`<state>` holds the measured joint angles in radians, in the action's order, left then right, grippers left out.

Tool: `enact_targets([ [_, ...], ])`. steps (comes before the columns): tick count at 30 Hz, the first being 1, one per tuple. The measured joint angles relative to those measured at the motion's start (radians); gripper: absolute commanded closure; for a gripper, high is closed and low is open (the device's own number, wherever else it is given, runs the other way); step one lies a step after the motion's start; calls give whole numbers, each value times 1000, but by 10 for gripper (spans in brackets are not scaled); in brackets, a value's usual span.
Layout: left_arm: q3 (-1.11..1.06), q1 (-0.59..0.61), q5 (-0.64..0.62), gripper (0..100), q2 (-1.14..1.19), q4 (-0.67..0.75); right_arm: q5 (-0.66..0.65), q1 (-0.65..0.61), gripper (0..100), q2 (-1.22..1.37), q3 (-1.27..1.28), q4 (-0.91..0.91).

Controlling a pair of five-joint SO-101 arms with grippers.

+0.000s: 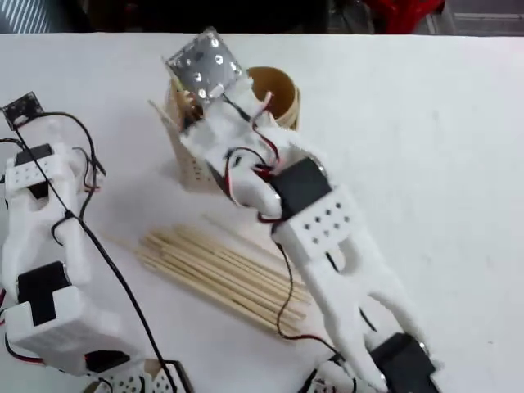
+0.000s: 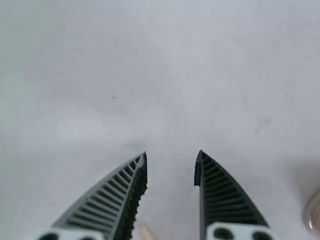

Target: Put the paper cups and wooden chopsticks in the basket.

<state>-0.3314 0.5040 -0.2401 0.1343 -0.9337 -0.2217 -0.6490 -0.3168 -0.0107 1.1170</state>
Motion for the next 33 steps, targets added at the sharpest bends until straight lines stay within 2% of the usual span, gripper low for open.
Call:
enact_targets([
  [3,6,0,55,827,0,-48,0,84,975,-72,0,276],
  [6,77,0,112,827,-20,-192,0,221,975,-172,66,384],
  [11,196,0,296,827,-144,-434,-124,382,975,-407,364,393],
  [14,258,-5,488,827,-221,-583,-190,468,975,-529,589,391],
  [18,315,-72,764,831,-259,-810,-267,620,974,-621,850,327],
  [22,292,-117,936,831,-264,-842,-325,740,974,-655,1042,196],
  [29,38,-270,1254,830,-316,-848,-377,783,974,-657,1151,140],
  [33,-15,-411,1307,828,-384,-832,-377,792,974,-657,1158,140],
])
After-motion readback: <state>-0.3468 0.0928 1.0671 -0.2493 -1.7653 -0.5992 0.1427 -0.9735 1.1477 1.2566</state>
